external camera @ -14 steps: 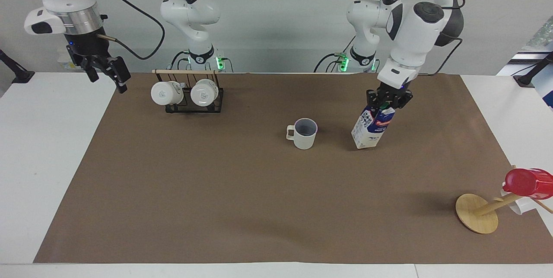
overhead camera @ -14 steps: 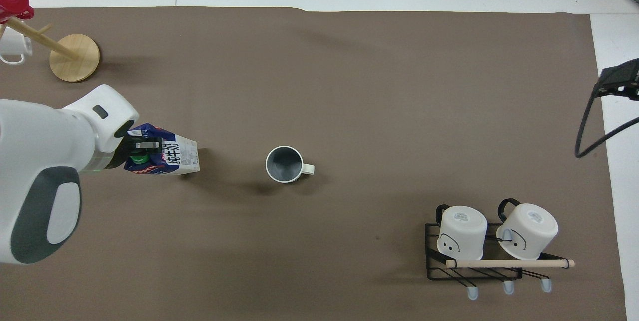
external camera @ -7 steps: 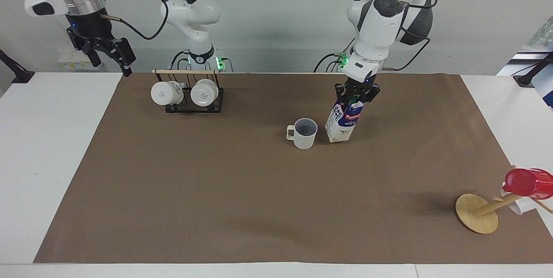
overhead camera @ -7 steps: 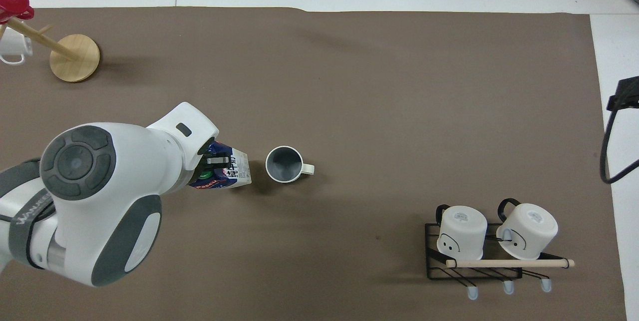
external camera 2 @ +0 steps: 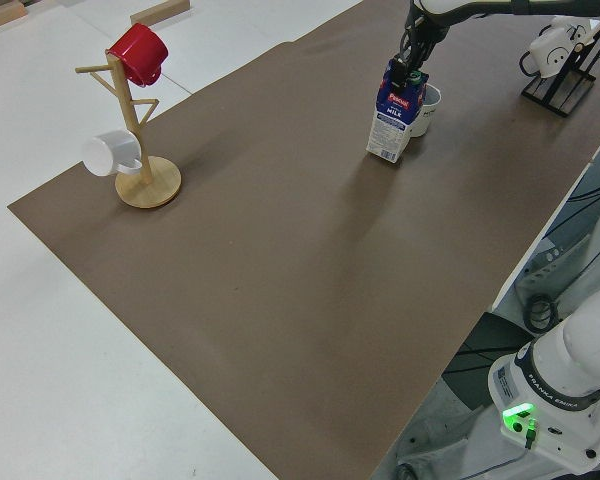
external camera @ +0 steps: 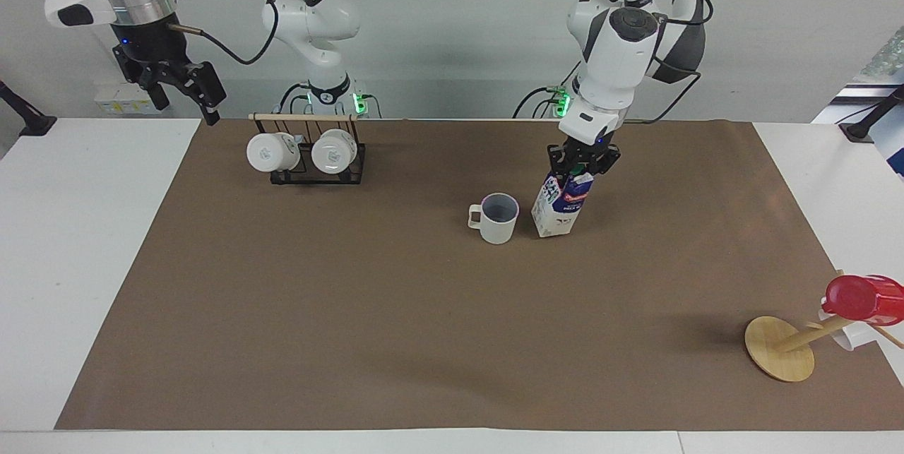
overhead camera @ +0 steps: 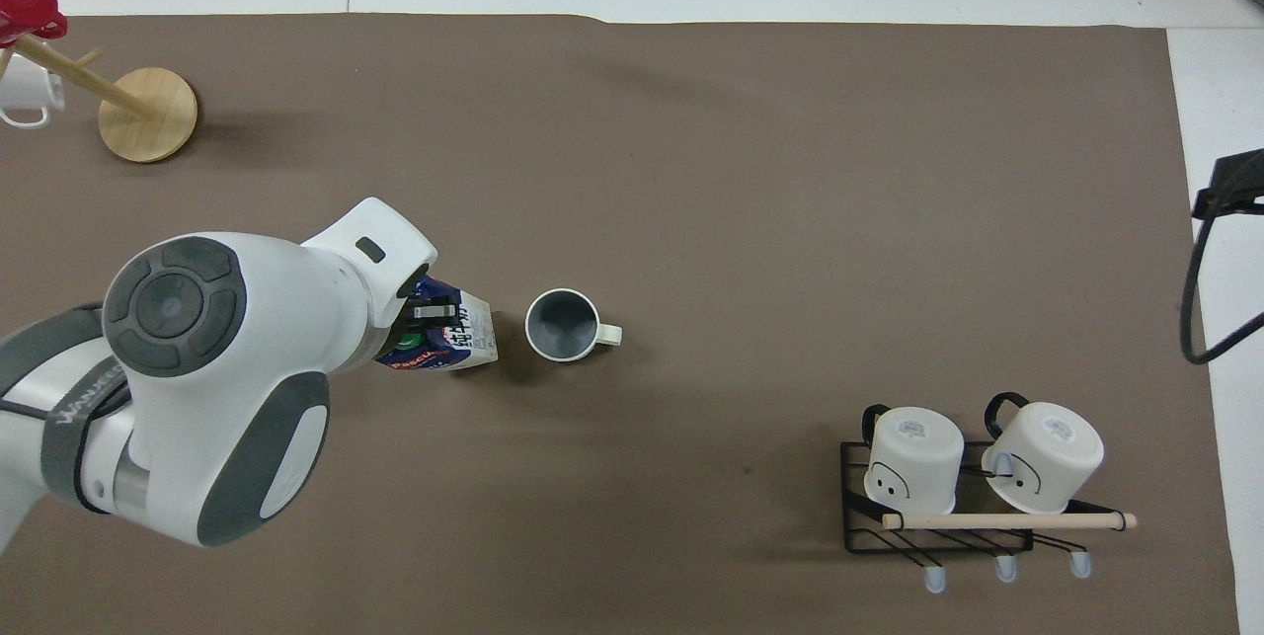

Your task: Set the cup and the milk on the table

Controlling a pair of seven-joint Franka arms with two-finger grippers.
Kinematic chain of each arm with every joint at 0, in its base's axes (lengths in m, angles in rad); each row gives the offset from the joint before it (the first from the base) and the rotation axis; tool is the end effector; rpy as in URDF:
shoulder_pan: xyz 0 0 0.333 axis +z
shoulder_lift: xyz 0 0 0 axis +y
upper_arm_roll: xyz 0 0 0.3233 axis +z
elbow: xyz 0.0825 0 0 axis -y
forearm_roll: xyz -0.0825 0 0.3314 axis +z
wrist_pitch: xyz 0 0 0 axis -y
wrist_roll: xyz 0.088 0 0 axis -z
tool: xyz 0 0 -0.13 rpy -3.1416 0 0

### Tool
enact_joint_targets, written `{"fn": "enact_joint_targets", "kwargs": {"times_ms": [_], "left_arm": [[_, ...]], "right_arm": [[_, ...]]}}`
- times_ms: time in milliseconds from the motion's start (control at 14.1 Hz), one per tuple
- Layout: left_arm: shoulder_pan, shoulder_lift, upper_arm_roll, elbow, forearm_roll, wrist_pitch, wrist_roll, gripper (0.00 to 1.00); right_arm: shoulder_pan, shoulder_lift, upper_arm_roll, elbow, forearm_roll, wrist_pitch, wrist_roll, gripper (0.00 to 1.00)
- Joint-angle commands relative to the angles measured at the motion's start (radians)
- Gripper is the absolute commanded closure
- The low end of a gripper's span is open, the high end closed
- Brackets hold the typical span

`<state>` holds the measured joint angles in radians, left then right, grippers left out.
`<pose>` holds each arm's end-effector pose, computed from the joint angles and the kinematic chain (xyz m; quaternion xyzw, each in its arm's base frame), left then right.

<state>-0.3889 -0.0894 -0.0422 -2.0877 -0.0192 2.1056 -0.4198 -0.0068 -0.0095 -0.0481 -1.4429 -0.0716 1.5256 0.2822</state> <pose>0.4449 -0.2066 0.4802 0.9985 -0.0012 0.0461 0.0282 0.4947 -0.0369 0.6632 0.9836 -0.1707 0.0498 0.0300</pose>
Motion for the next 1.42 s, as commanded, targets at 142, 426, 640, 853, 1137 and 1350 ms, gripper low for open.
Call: {"fn": "enact_joint_targets", "kwargs": {"times_ms": [142, 426, 640, 853, 1137, 1350], "left_arm": [[-0.018, 0.042, 0.011, 0.008, 0.042, 0.027, -0.028, 0.55], [-0.019, 0.042, 0.011, 0.008, 0.042, 0.028, -0.03, 0.52], [-0.019, 0.043, 0.011, 0.008, 0.042, 0.027, -0.03, 0.0], [-0.027, 0.042, 0.01, 0.021, 0.042, 0.016, -0.037, 0.0], [-0.036, 0.023, 0.008, 0.135, 0.042, -0.134, -0.03, 0.0], [-0.024, 0.008, 0.011, 0.202, 0.044, -0.228, -0.01, 0.0]], "right_arm": [[-0.007, -0.001, 0.004, 0.007, 0.015, -0.016, -0.02, 0.0], [-0.007, -0.001, 0.004, 0.007, 0.015, -0.016, -0.02, 0.0], [-0.007, -0.001, 0.004, 0.007, 0.015, -0.016, -0.02, 0.0], [-0.007, -0.001, 0.004, 0.007, 0.015, -0.016, -0.02, 0.0], [-0.007, -0.001, 0.004, 0.007, 0.015, -0.016, -0.02, 0.0], [-0.007, -0.001, 0.004, 0.007, 0.015, -0.016, -0.02, 0.0]]}}
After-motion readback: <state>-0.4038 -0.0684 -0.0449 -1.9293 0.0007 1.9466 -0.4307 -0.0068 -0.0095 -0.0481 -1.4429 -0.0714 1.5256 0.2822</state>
